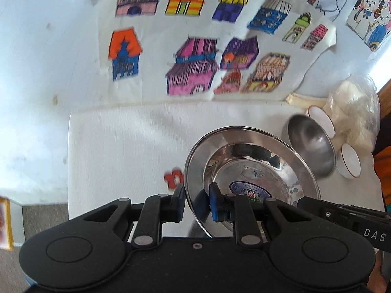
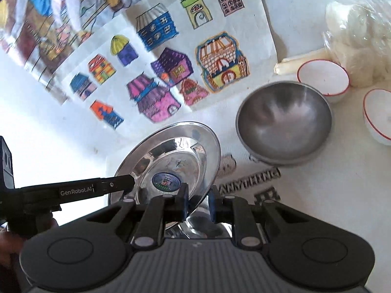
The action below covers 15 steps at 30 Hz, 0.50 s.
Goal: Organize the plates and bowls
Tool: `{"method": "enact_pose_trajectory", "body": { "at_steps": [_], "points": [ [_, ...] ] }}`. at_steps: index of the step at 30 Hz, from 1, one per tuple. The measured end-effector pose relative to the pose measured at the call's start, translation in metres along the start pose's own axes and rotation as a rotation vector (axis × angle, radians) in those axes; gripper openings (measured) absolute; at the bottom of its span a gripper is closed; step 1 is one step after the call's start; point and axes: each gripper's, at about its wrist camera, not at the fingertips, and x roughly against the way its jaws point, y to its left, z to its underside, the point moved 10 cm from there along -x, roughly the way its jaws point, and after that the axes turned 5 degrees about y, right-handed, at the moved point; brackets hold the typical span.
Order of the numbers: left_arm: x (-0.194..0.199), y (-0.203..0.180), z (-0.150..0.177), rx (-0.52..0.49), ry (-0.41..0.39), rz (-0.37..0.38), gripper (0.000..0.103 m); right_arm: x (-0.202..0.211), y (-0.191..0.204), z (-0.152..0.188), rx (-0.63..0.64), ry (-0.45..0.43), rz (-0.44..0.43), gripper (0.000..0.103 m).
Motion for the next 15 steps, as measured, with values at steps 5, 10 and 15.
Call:
{"method": "enact_pose_trajectory", "body": {
  "at_steps": [5,10,15],
  "points": [
    [0.001,-0.001,0.028,0.043,0.021,-0.031,0.022,0.007,-0.001,0.022,0.034,0.052,-0.011,0.019],
    [0.007,0.002,0.051,0.051,0.032,-0.052,0.023,0.010,-0.002,0.038,0.056,0.100,-0.017,0.020],
    [0.008,0.000,0.060,0.049,0.024,-0.074,0.023,0.011,-0.005,0.046,0.059,0.123,-0.012,0.020]
  ]
}}
